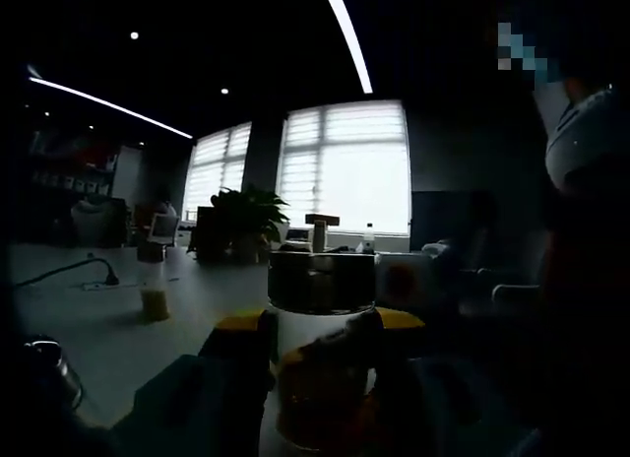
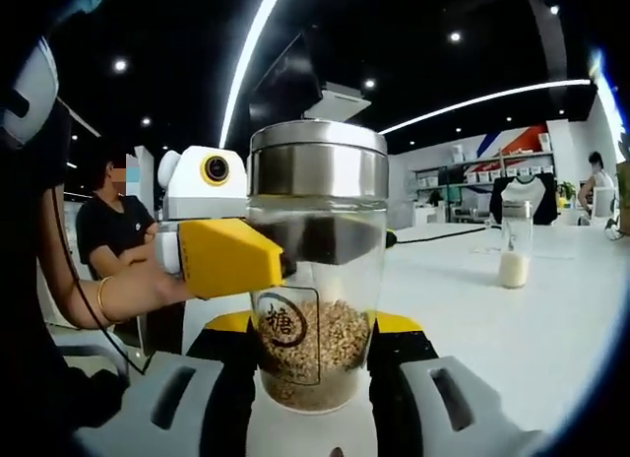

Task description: Rotate the seasoning bottle until the label or dispensing opening points toward the visible target arrow and the bottle remains upright within the marked orientation range

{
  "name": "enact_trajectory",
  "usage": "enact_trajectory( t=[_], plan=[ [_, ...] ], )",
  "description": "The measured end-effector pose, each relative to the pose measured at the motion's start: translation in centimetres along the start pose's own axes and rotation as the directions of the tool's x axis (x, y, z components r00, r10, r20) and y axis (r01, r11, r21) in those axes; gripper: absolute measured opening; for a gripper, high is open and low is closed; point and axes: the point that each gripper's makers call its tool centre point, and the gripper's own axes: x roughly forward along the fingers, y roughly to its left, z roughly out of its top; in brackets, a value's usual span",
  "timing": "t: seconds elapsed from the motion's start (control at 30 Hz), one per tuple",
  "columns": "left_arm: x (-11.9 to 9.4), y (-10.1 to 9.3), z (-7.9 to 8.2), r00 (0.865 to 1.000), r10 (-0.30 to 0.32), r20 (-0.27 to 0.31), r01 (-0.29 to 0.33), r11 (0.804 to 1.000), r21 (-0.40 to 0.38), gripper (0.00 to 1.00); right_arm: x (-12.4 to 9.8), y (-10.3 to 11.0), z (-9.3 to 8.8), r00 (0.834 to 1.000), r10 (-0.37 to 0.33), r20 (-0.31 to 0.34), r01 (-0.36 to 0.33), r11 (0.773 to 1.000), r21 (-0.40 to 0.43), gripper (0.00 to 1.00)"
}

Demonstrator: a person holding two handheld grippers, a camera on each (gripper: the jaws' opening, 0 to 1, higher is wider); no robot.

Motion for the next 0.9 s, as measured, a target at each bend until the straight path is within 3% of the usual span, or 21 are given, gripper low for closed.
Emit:
enact_trajectory(
  t=[0.9],
  plan=[
    [0.1,0.5,-1.8,0.999,0.03,-0.045,-0.03,1.0,0.005,0.42,0.3,-1.5,-1.9,0.988,-0.137,-0.072,0.135,0.991,-0.022,0.41]
  ],
)
